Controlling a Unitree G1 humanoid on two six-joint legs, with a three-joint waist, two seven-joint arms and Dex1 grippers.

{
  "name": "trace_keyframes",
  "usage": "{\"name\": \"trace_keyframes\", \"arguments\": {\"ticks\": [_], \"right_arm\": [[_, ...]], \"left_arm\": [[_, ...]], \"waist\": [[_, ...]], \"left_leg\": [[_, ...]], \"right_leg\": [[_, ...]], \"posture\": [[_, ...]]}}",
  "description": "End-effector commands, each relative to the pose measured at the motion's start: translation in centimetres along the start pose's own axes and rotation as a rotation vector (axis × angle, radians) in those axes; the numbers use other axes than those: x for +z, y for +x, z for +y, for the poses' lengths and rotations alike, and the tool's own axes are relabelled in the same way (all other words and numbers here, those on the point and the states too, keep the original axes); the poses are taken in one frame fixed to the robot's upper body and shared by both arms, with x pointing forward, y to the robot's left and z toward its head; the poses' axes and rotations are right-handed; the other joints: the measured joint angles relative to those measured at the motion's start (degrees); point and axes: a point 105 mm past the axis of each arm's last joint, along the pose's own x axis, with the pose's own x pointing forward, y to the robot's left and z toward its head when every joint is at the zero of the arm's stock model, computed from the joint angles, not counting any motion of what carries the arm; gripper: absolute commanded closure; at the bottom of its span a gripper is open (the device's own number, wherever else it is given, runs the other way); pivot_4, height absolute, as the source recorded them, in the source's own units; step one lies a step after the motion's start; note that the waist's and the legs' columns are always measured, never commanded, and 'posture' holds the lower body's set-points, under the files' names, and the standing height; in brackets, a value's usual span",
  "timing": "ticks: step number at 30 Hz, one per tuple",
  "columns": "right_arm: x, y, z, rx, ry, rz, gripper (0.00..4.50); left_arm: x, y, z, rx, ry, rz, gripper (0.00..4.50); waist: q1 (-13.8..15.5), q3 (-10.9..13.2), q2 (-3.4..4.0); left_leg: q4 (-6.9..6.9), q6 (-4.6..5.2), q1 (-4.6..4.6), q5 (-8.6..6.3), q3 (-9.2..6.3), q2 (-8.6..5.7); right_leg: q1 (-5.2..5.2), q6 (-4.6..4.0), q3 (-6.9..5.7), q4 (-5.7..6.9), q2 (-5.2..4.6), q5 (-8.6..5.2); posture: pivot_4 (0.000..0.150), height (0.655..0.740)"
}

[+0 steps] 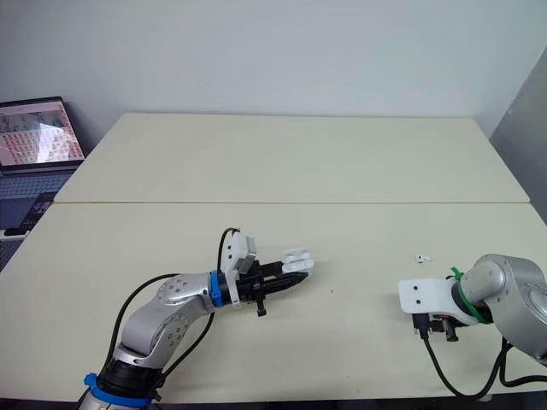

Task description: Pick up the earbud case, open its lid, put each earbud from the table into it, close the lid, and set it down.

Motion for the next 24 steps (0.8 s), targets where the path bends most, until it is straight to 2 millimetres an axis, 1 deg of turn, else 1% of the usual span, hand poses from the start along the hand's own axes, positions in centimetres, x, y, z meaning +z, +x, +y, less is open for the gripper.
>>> {"name": "trace_keyframes", "arguments": {"ticks": [1, 3, 4, 5, 10, 13, 16, 18, 19, 21, 24], "right_arm": [[0.4, -0.4, -0.4, -0.023, -0.023, -0.005, 3.16], [0.6, -0.4, -0.3, -0.018, -0.024, -0.011, 3.60], [0.6, -0.4, -0.3, -0.016, -0.024, -0.012, 3.94], [0.6, -0.4, -0.3, -0.013, -0.026, -0.012, 4.11], [0.6, -0.4, -0.2, -0.013, -0.023, -0.012, 4.11], [0.9, -0.7, -0.6, -0.041, 0.001, -0.044, 4.11], [3.0, -1.4, -2.0, -0.112, 0.085, -0.220, 4.11], [4.8, -2.5, -3.6, -0.204, 0.151, -0.409, 4.11], [5.6, -3.2, -4.4, -0.254, 0.217, -0.512, 4.11], [6.2, -4.0, -5.1, -0.295, 0.295, -0.616, 4.11], [7.2, -5.4, -6.2, -0.368, 0.436, -0.845, 4.11]], "left_arm": [[0.7, 0.2, -0.6, -0.024, 0.044, -0.021, 3.69], [0.7, 0.1, -0.6, -0.023, 0.046, -0.019, 3.69], [0.7, 0.1, -0.6, -0.022, 0.046, -0.019, 3.69], [0.6, 0.1, -0.6, -0.022, 0.047, -0.018, 3.69], [0.6, 0.1, -0.6, -0.022, 0.049, -0.016, 3.69], [0.6, 0.2, -0.5, -0.022, 0.053, -0.017, 3.69], [0.8, 0.7, -0.4, -0.019, 0.058, -0.034, 3.69], [1.1, 1.5, -0.2, 0.002, 0.063, -0.062, 3.69], [1.4, 2.1, 0.1, 0.031, 0.067, -0.083, 3.69], [1.6, 2.8, 0.6, 0.070, 0.074, -0.110, 3.69], [1.8, 4.9, 2.4, 0.195, 0.134, -0.141, 3.69]], "waist": [[0.0, 0.0, 0.00], [0.0, 0.0, 0.00], [0.0, 0.0, 0.00], [0.0, 0.0, 0.00], [0.0, 0.0, 0.00], [0.0, 0.0, 0.00], [-0.1, 0.0, 0.00], [-0.1, 0.0, -0.02], [-0.1, 0.0, -0.01], [0.1, 0.0, -0.03], [0.7, 0.0, -0.05]], "left_leg": [[0.00, 0.00, 0.00, 0.00, 0.00, 0.00], [0.00, 0.00, 0.00, 0.00, 0.00, 0.00], [0.00, 0.00, 0.00, 0.00, 0.00, 0.00], [0.00, 0.00, 0.00, 0.00, 0.00, 0.00], [0.00, 0.00, 0.00, 0.00, -0.01, 0.00], [0.00, 0.00, 0.00, 0.00, 0.00, 0.00], [0.00, 0.00, 0.01, 0.00, 0.00, 0.02], [0.00, 0.00, 0.01, 0.00, -0.01, 0.01], [0.01, 0.00, 0.00, 0.00, -0.01, 0.00], [0.05, 0.00, -0.02, 0.00, -0.02, -0.04], [0.05, 0.00, -0.04, 0.00, -0.02, -0.06]], "right_leg": [[0.00, 0.00, 0.00, 0.00, 0.00, 0.00], [0.00, 0.00, 0.00, 0.00, 0.00, 0.00], [0.00, 0.00, 0.01, 0.00, 0.00, 0.00], [0.00, 0.00, 0.00, 0.00, 0.00, 0.00], [0.00, 0.00, 0.01, 0.00, 0.00, 0.00], [0.00, 0.00, 0.00, 0.00, 0.00, 0.00], [0.01, 0.00, 0.02, 0.01, 0.02, 0.00], [0.02, 0.00, 0.02, 0.02, 0.02, 0.00], [0.02, 0.00, 0.01, 0.02, 0.03, 0.00], [0.04, 0.00, -0.01, 0.03, 0.02, 0.00], [0.02, 0.01, -0.03, 0.01, 0.01, 0.01]], "posture": [[0.150, 0.7400], [0.150, 0.7400], [0.150, 0.7400], [0.150, 0.7400], [0.150, 0.7400], [0.150, 0.7400], [0.150, 0.7400], [0.150, 0.7400], [0.150, 0.7400], [0.150, 0.7400], [0.150, 0.7400]]}}
